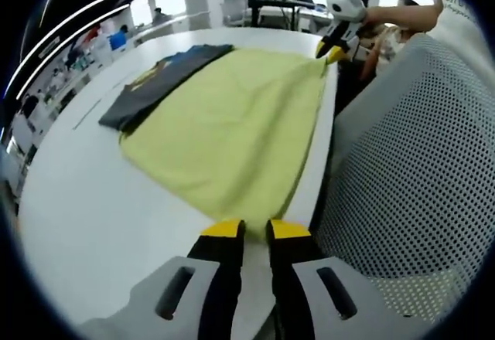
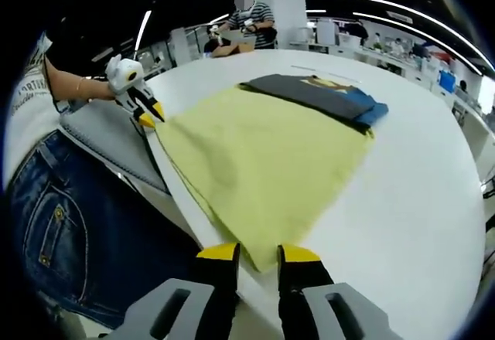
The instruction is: Fold the garment on the visible template until the final outline fits inside the template.
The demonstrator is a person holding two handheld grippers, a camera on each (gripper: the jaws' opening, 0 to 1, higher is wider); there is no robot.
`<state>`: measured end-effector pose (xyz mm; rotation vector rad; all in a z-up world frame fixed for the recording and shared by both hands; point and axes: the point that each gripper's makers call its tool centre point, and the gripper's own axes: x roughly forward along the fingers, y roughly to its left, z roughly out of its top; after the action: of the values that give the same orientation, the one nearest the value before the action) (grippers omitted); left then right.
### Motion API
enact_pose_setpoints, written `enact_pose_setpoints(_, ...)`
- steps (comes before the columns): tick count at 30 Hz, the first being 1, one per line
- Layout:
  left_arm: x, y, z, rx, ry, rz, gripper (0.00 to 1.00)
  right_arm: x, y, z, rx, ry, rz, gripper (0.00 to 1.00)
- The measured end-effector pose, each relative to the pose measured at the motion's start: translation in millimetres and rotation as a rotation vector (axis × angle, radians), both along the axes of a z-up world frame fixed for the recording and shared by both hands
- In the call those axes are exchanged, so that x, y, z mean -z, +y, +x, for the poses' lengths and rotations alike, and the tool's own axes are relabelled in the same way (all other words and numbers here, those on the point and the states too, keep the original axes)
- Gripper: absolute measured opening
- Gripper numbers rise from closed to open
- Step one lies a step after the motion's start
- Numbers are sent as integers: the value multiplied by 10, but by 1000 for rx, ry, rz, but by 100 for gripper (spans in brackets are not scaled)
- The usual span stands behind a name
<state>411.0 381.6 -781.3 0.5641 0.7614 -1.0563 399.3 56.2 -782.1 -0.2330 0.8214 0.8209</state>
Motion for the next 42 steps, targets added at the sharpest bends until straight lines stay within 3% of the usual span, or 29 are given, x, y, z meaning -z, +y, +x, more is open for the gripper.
enact_pose_setpoints(2, -26, -12, -9, -2, 12, -14, 0, 4, -15, 3, -4, -4, -11, 10)
enact_pose_setpoints(13, -179, 78, 35, -41, 2, -52, 0, 31, -46, -62, -83, -5, -87, 0)
enact_pose_setpoints(16, -170, 71, 5, -31, 10, -57, 0, 38, -37, -83, -101, -4, -90, 0)
enact_pose_setpoints(20, -64, 79, -35, 3, 9, -10, 0, 53, -29, -107, -125, 2, -103, 0)
enact_pose_setpoints(28, -28, 95, -44, 9, 14, 0, 2, 49, -23, -142, -155, 10, -110, 6)
enact_pose_setpoints(33, -85, 81, -63, 4, 17, -26, 5, 38, 7, -131, -186, -6, -131, 17)
enact_pose_setpoints(42, 6, 48, -83, 42, -9, 22, 10, 80, -14, -96, -246, -14, -194, 18)
